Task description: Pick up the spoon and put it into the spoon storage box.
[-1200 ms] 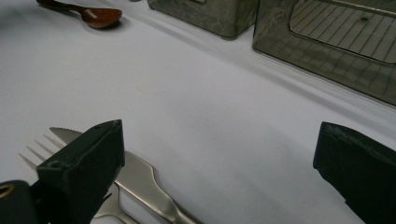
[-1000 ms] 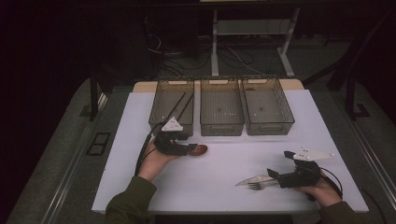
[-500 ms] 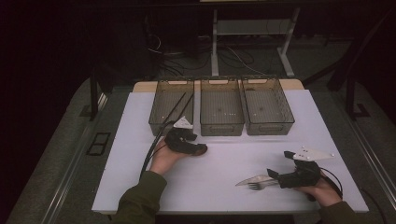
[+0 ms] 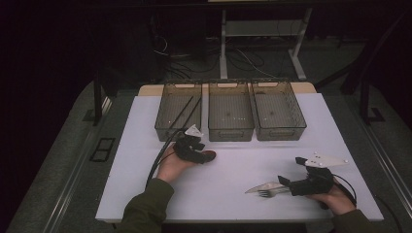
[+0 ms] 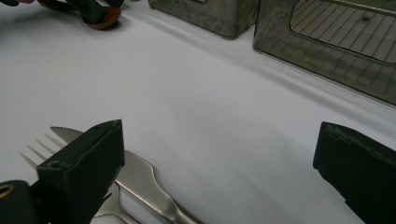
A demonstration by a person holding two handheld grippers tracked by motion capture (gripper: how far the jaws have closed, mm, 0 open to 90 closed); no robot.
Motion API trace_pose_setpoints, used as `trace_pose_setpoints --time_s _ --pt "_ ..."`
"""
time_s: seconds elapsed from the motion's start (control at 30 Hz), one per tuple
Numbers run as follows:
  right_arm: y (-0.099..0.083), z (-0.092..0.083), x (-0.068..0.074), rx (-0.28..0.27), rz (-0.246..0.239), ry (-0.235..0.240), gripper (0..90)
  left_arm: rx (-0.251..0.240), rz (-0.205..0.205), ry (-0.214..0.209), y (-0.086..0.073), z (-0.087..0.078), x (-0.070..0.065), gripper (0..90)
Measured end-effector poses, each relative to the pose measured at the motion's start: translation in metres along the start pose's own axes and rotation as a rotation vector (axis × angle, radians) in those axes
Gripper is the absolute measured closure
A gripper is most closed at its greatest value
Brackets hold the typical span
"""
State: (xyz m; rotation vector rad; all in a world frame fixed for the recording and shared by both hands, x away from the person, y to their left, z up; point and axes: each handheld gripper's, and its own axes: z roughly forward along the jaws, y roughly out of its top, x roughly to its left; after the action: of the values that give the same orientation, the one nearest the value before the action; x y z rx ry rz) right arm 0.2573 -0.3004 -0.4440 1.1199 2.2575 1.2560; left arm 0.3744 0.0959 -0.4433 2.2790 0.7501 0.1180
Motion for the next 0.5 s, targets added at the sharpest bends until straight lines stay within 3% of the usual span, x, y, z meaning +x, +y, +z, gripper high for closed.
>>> trace_pose_setpoints --time_s 0.27,0.5 --pt "0.0 0.0 0.0 0.0 0.0 0.0 1.6 0.011 0.007 -0.024 -0.002 -0.0007 0.0001 40.2" --pt "0.0 -0.0001 -0.0001 0.001 0.0 0.0 1.5 0.025 0.048 -0.066 -0.0031 -0.0027 -0.0011 53.0"
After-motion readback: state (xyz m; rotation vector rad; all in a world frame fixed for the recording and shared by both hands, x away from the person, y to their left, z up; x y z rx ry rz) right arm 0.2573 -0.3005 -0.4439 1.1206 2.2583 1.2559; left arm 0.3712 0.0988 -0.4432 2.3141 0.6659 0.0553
